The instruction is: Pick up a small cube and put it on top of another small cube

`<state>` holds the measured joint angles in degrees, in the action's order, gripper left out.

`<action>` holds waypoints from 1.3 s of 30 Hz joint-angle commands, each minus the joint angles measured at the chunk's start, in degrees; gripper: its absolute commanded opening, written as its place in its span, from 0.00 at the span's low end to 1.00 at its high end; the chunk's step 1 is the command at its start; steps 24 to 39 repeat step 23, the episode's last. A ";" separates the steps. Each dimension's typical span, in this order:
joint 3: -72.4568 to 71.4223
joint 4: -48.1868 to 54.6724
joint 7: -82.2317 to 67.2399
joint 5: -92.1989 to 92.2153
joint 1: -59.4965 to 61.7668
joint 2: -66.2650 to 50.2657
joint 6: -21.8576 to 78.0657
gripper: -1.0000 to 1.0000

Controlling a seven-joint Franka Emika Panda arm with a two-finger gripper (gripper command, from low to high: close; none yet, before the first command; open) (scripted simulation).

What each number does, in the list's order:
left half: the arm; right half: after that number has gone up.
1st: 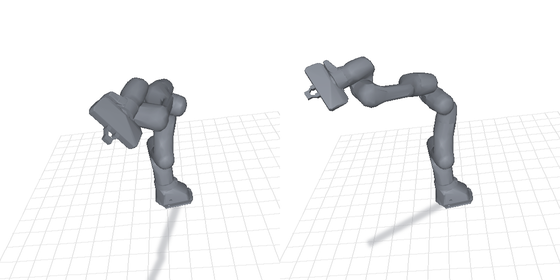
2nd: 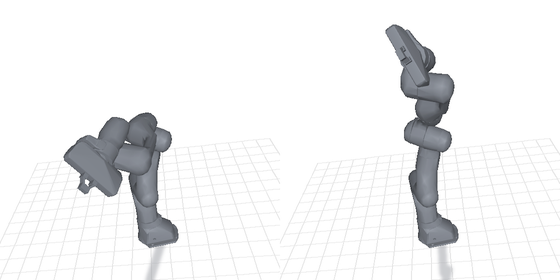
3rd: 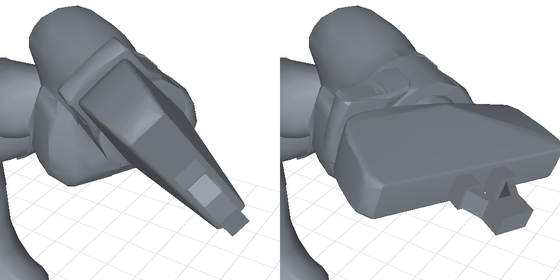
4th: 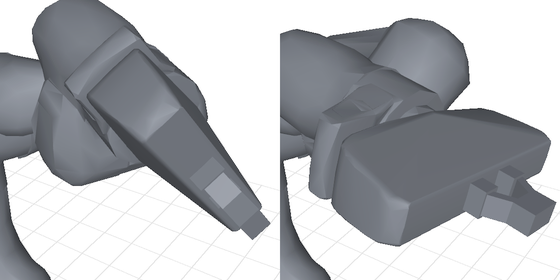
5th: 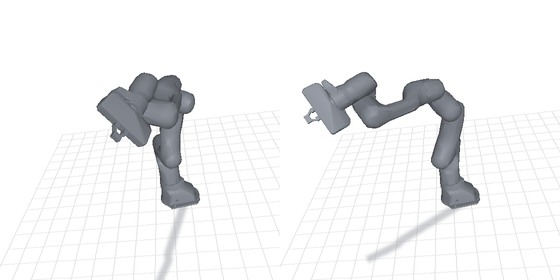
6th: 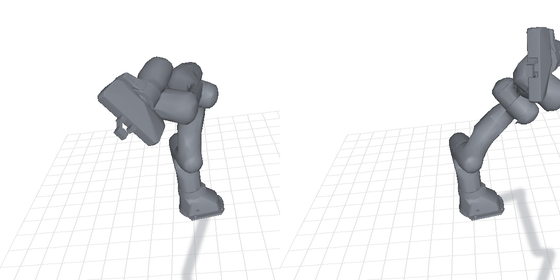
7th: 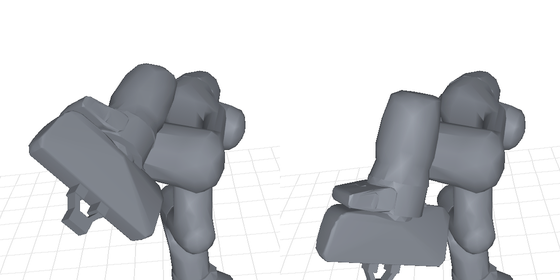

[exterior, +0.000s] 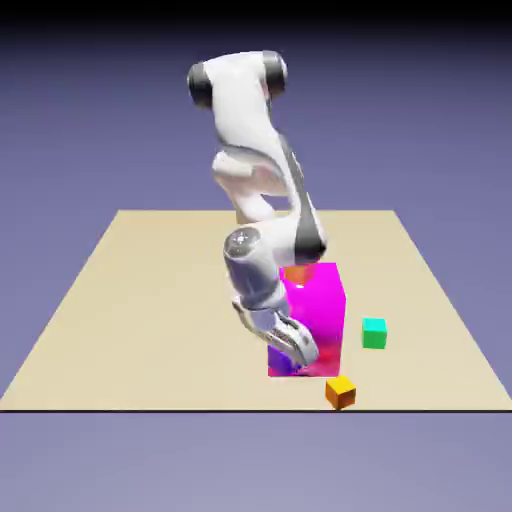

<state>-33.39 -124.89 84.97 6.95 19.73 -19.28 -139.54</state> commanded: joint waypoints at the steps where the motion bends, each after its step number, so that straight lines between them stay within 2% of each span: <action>1: -2.07 0.30 -1.42 -1.83 -1.96 0.71 0.55 0.00; 4: -8.31 1.22 -5.93 -7.00 -7.86 2.85 2.06 0.00; 10: -5.43 -9.85 -7.56 -0.34 -18.02 6.77 12.92 0.00; 16: -1.82 -12.87 -4.42 -5.15 -21.98 -1.56 2.37 0.00; 17: -1.82 -12.87 -4.42 -5.15 -21.98 -1.56 2.37 1.00; 23: -5.42 -9.85 -7.56 -0.34 -18.02 6.77 12.92 1.00; 39: -5.42 -9.85 -7.56 -0.34 -18.02 6.77 12.92 1.00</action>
